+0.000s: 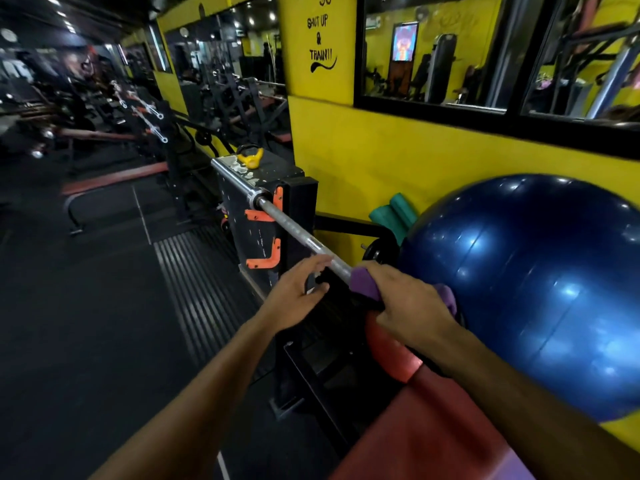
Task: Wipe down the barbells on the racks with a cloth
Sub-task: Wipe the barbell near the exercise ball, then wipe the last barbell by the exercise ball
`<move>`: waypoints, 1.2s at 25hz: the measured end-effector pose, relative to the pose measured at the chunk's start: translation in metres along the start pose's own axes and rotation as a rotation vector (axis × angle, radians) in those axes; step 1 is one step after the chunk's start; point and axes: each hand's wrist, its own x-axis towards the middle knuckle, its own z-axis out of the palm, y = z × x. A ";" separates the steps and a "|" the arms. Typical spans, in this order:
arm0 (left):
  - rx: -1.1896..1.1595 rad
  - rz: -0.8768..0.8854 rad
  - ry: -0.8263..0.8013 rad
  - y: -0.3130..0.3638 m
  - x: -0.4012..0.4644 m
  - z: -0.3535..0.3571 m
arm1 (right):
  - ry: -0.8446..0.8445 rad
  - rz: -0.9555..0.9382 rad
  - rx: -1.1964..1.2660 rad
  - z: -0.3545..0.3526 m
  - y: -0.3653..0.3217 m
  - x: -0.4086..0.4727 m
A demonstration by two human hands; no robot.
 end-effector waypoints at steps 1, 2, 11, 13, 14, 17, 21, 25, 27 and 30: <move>-0.051 0.001 -0.016 0.008 -0.014 0.001 | 0.036 -0.032 0.053 -0.004 -0.008 -0.004; -0.114 0.003 -0.048 0.017 -0.028 0.000 | 0.062 -0.073 0.086 -0.005 -0.015 -0.008; -0.553 -0.203 0.147 0.053 -0.161 -0.013 | 0.016 -0.170 0.621 0.027 -0.078 -0.039; -0.560 -0.262 0.260 0.058 -0.196 -0.017 | -0.051 -0.149 0.680 0.043 -0.089 -0.053; -0.553 -0.289 0.308 0.059 -0.214 -0.016 | -0.084 -0.141 0.695 0.052 -0.095 -0.061; -0.503 -0.350 0.393 0.061 -0.266 -0.012 | -0.194 -0.149 0.689 0.076 -0.117 -0.084; -0.390 -0.384 0.429 0.068 -0.314 -0.024 | -0.309 -0.165 0.715 0.088 -0.153 -0.101; -0.349 -0.413 0.449 0.075 -0.368 -0.055 | -0.377 -0.219 0.712 0.094 -0.207 -0.108; -0.348 -0.426 0.478 0.077 -0.399 -0.073 | -0.397 -0.241 0.727 0.102 -0.239 -0.114; -0.318 -0.458 0.550 0.079 -0.456 -0.101 | -0.431 -0.273 0.746 0.116 -0.299 -0.129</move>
